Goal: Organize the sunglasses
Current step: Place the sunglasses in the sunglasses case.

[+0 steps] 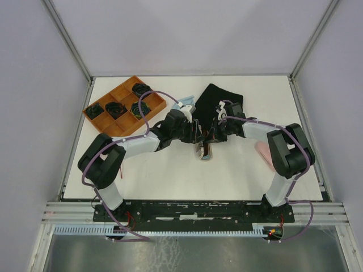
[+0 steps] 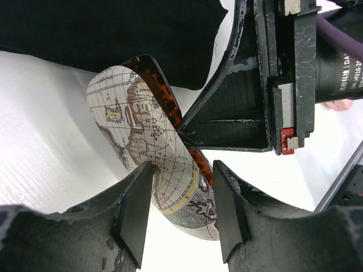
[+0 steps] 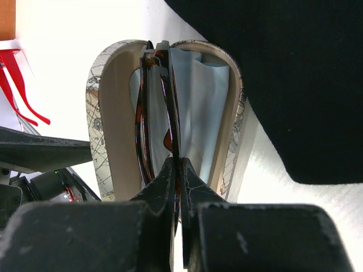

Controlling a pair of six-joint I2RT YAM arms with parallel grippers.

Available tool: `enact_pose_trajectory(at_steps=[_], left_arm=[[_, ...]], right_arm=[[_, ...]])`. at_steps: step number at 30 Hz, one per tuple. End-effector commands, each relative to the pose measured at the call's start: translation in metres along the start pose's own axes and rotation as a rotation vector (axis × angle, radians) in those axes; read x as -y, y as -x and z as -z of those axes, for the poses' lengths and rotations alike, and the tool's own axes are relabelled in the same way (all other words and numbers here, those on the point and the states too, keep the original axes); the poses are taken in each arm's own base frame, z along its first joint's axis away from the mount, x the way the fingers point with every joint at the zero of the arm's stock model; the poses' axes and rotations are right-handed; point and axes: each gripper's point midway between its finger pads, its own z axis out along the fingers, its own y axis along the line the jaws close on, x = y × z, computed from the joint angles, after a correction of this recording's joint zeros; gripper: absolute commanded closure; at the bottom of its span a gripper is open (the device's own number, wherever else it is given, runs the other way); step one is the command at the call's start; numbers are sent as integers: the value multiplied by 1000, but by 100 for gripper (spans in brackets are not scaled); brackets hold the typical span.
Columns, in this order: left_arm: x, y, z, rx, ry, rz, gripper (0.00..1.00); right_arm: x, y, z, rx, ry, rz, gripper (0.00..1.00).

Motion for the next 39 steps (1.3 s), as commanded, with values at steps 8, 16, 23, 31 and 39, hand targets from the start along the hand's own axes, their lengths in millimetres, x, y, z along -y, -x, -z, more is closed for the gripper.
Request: enact_pose_trajectory(at_steps=[8, 16, 23, 31, 39], left_arm=[[8, 17, -4, 36, -12, -22, 46], [6, 16, 1, 45, 0, -24, 45], [3, 13, 2, 39, 8, -23, 44], [2, 10, 3, 38, 8, -21, 43], [2, 11, 3, 40, 10, -21, 44]], right_arm=[[-2, 1, -14, -10, 58, -2, 99], [-2, 2, -6, 18, 32, 11, 84], [-11, 7, 7, 41, 30, 36, 75], [-11, 5, 17, 55, 5, 51, 66], [-6, 4, 15, 44, -8, 48, 69]])
